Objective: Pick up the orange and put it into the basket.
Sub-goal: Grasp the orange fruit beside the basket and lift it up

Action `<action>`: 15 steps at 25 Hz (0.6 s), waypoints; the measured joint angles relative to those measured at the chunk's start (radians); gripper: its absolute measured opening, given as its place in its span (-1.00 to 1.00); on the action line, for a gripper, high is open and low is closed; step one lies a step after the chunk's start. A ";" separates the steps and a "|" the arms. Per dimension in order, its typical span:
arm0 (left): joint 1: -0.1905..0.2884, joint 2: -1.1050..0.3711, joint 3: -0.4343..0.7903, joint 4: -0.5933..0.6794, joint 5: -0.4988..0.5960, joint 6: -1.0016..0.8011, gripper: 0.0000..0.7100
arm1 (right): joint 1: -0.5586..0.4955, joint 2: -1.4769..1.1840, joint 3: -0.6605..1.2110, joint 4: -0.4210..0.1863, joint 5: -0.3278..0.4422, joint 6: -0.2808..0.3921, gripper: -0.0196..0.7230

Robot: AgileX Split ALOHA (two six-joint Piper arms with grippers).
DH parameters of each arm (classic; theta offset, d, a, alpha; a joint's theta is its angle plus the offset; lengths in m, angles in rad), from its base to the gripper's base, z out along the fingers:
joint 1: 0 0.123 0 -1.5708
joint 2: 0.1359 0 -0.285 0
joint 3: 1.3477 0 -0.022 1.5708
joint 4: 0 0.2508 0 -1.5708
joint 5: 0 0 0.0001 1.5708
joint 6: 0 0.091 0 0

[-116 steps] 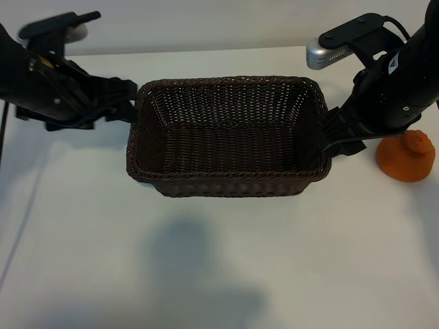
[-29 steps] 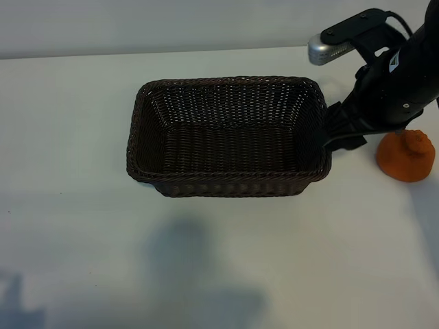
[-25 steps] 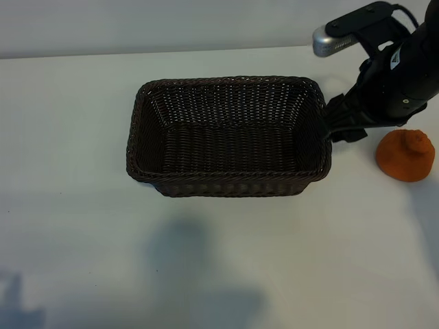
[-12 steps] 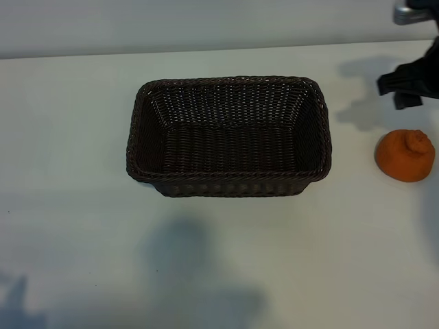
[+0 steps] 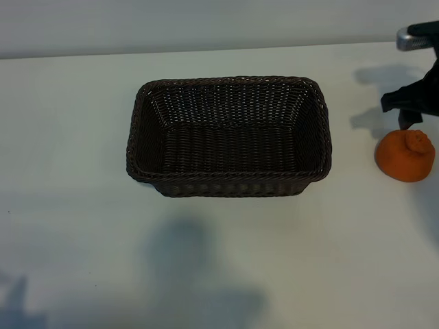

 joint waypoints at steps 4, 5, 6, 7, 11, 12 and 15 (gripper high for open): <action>0.000 0.000 0.000 0.000 0.000 0.000 0.67 | -0.001 0.049 0.000 -0.001 -0.019 0.000 0.66; 0.000 0.000 0.000 0.000 0.000 0.000 0.67 | -0.001 0.058 0.000 -0.001 -0.022 0.000 0.66; 0.000 0.000 0.000 0.000 0.000 0.000 0.67 | -0.001 0.069 0.000 -0.002 -0.023 0.000 0.66; 0.000 0.000 0.000 0.000 0.000 0.000 0.67 | -0.001 0.080 0.000 -0.002 -0.024 0.000 0.66; 0.000 0.000 0.000 0.000 0.000 0.000 0.67 | -0.001 0.109 0.000 -0.002 -0.035 0.000 0.59; 0.000 0.000 0.000 0.000 0.000 0.000 0.67 | -0.001 0.113 0.000 -0.002 -0.033 0.000 0.49; 0.000 0.000 0.000 0.000 0.000 0.000 0.67 | -0.001 0.121 0.000 -0.002 -0.026 0.000 0.02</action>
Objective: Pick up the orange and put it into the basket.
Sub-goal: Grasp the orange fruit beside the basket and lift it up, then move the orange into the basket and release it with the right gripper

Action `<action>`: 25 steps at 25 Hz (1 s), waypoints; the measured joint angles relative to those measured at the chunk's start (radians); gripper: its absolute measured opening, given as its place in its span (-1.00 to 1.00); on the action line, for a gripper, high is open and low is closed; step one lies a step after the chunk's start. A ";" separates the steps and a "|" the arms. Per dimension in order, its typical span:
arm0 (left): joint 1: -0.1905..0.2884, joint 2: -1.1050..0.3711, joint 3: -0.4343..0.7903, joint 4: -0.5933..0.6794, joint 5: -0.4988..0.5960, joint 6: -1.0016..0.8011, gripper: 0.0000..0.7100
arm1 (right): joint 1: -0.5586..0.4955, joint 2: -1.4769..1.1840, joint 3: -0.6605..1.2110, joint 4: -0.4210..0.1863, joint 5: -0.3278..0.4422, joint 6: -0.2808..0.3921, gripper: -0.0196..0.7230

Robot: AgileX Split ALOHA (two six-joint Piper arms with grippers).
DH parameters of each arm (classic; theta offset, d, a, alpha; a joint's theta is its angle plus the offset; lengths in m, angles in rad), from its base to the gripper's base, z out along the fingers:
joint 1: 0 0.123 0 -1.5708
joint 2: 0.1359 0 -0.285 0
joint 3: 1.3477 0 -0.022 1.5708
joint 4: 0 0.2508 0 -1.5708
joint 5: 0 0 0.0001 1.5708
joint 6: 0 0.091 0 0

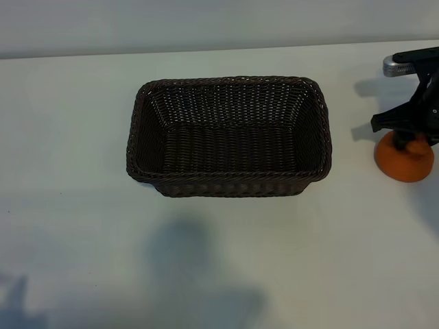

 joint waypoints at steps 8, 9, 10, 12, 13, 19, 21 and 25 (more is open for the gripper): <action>0.000 0.000 0.000 0.000 0.000 0.000 0.67 | 0.000 0.006 -0.008 -0.006 0.031 -0.011 -0.71; 0.000 0.000 0.000 0.000 0.000 0.000 0.67 | 0.000 0.005 -0.008 -0.007 0.037 -0.016 -0.71; 0.000 0.000 0.000 0.000 0.000 0.000 0.67 | 0.000 0.002 -0.008 -0.007 0.042 -0.018 -0.71; 0.000 0.000 0.000 0.000 0.000 -0.001 0.67 | 0.000 -0.014 -0.008 -0.007 0.055 -0.020 -0.71; 0.000 0.000 0.000 0.000 0.000 -0.001 0.67 | 0.000 -0.028 -0.008 -0.006 0.059 -0.021 -0.71; 0.000 0.000 0.000 0.000 0.000 -0.001 0.67 | 0.000 -0.162 -0.006 0.003 0.097 -0.022 -0.75; 0.000 0.000 0.000 0.000 0.000 -0.004 0.67 | 0.000 -0.218 -0.006 0.003 0.099 -0.023 -0.75; 0.000 0.000 0.000 0.000 0.000 -0.004 0.67 | 0.000 -0.289 -0.006 0.007 0.117 -0.028 -0.75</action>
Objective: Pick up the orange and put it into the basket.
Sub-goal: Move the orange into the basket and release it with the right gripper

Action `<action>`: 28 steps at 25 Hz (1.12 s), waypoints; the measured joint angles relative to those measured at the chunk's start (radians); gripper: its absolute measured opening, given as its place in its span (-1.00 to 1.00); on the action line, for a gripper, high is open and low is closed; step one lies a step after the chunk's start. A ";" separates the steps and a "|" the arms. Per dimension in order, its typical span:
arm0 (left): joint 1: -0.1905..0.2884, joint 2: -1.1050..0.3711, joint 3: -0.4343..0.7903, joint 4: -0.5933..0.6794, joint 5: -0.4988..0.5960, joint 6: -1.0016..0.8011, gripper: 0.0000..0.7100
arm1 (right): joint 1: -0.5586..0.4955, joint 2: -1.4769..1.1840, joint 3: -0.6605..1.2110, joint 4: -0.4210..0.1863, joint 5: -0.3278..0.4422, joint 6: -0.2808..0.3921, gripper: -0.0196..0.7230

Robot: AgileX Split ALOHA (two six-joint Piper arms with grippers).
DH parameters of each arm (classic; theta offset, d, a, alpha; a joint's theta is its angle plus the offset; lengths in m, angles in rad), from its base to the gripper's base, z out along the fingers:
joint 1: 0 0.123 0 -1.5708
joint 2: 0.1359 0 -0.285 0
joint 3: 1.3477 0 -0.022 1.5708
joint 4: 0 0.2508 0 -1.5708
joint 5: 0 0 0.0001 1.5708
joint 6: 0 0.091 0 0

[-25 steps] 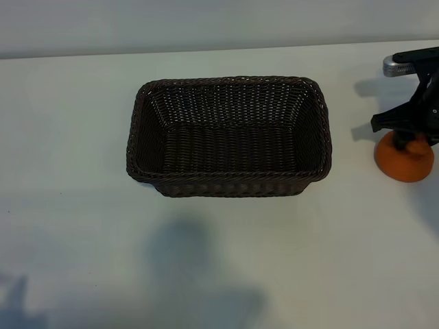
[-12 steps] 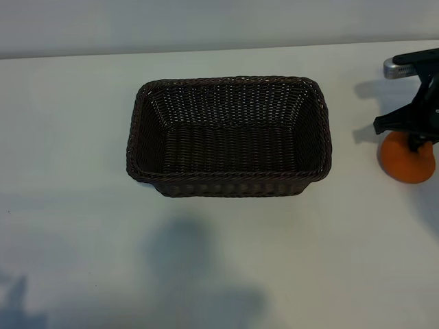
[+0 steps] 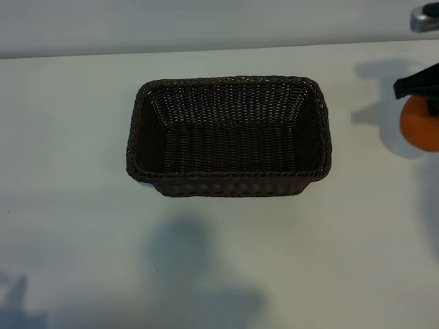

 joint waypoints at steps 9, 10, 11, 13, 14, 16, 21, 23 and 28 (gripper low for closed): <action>0.000 0.000 0.000 0.000 0.000 0.000 0.67 | 0.016 -0.007 -0.115 0.038 0.094 -0.023 -0.75; 0.000 0.000 0.000 0.000 0.000 0.000 0.67 | 0.029 -0.007 -0.137 0.038 0.106 -0.024 -0.75; 0.000 0.000 0.000 0.000 0.000 0.000 0.67 | 0.048 -0.007 -0.162 0.038 0.117 -0.025 -0.75; 0.000 0.000 0.000 0.000 0.000 0.000 0.67 | 0.092 -0.007 -0.208 0.040 0.137 -0.025 -0.75; 0.000 0.000 0.000 0.000 0.000 0.000 0.67 | 0.121 -0.007 -0.223 0.042 0.148 -0.025 -0.75; 0.000 0.000 0.000 0.000 0.000 0.000 0.67 | 0.176 -0.005 -0.256 0.051 0.174 -0.023 -0.75; 0.000 0.000 0.000 0.000 0.000 0.001 0.67 | 0.316 0.036 -0.320 0.061 0.208 -0.021 -0.75; 0.000 0.000 0.000 0.000 0.000 0.001 0.67 | 0.354 0.070 -0.346 0.061 0.214 -0.020 -0.75; 0.000 0.000 0.000 0.000 0.000 0.001 0.67 | 0.422 0.173 -0.403 0.071 0.224 -0.020 -0.75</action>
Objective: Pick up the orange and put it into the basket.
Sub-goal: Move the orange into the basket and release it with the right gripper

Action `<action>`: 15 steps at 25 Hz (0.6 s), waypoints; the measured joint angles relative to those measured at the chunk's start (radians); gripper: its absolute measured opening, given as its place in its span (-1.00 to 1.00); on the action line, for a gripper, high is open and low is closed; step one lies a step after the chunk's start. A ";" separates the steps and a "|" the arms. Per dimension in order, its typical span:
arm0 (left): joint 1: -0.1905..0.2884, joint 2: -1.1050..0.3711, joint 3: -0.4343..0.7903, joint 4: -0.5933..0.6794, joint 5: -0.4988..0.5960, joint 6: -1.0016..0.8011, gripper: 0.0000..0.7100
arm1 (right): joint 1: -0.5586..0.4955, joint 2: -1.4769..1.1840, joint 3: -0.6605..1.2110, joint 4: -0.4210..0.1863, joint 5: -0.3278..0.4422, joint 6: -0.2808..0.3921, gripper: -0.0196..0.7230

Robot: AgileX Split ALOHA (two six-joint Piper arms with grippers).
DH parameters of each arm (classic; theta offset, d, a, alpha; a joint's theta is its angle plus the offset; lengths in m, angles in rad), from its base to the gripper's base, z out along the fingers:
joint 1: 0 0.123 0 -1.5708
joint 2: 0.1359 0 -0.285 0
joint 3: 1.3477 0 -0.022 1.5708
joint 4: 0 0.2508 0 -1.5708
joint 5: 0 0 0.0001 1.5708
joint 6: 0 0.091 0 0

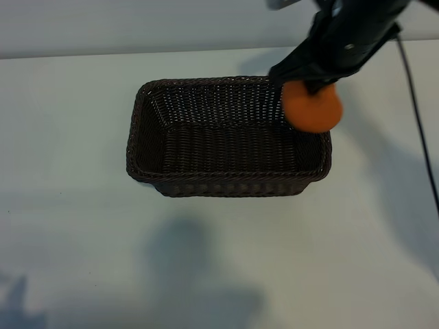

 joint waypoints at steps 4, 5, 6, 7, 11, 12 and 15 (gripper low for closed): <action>0.000 0.000 0.000 0.000 0.000 0.000 0.67 | 0.041 0.068 -0.028 0.000 -0.006 0.000 -0.75; 0.000 0.000 0.000 0.000 0.000 0.000 0.67 | 0.049 0.082 -0.033 0.000 -0.011 -0.001 -0.75; 0.000 0.000 0.000 0.000 0.000 0.000 0.67 | 0.056 0.100 -0.036 0.000 -0.017 -0.001 -0.75; 0.000 0.000 0.000 0.000 0.000 0.000 0.67 | 0.063 0.117 -0.036 0.000 -0.027 -0.001 -0.75; 0.000 0.000 0.000 0.000 0.000 0.002 0.67 | 0.070 0.194 -0.036 -0.003 -0.061 -0.002 -0.75; 0.000 0.000 0.000 0.000 0.000 0.002 0.67 | 0.070 0.210 -0.036 0.000 -0.066 -0.002 -0.75; 0.000 0.000 0.000 0.000 0.000 0.002 0.67 | 0.070 0.261 -0.036 0.001 -0.075 -0.005 -0.75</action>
